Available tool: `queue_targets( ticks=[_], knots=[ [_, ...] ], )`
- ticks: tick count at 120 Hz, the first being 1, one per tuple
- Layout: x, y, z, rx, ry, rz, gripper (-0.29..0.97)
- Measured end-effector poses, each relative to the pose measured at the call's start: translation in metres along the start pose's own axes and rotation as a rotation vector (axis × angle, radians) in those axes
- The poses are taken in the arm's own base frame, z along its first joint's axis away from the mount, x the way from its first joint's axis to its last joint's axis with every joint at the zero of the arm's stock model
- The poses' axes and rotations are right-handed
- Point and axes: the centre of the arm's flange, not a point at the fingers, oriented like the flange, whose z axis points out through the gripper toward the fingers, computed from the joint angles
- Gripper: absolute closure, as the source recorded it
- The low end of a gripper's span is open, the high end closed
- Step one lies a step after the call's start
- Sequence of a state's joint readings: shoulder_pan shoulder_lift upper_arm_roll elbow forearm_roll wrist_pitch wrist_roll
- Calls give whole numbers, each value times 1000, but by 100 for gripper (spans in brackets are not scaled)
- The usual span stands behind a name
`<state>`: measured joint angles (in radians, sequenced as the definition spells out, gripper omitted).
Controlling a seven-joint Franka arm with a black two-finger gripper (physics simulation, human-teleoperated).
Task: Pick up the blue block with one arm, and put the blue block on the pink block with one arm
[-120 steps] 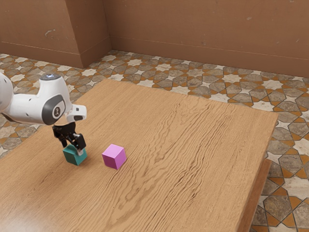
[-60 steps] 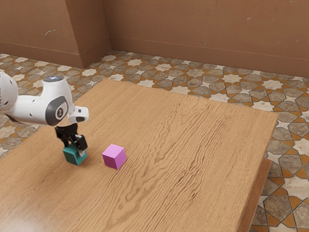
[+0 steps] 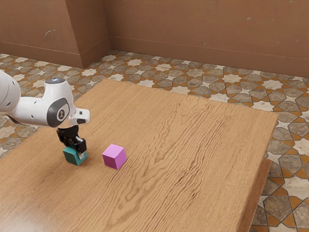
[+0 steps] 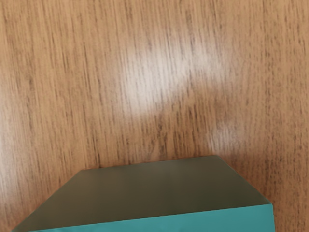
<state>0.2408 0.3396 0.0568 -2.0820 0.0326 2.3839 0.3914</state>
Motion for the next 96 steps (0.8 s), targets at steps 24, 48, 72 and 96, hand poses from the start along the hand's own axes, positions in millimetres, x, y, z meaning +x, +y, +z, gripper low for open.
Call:
queue_targets(
  ticks=[24,48,72,96],
  knots=[
    [0,0,0,3,0,3,26],
    [1,1,1,5,-1,4,29],
    [4,0,-6,12,14,2,30],
    [9,0,-39,29,63,0,31]
  ],
)
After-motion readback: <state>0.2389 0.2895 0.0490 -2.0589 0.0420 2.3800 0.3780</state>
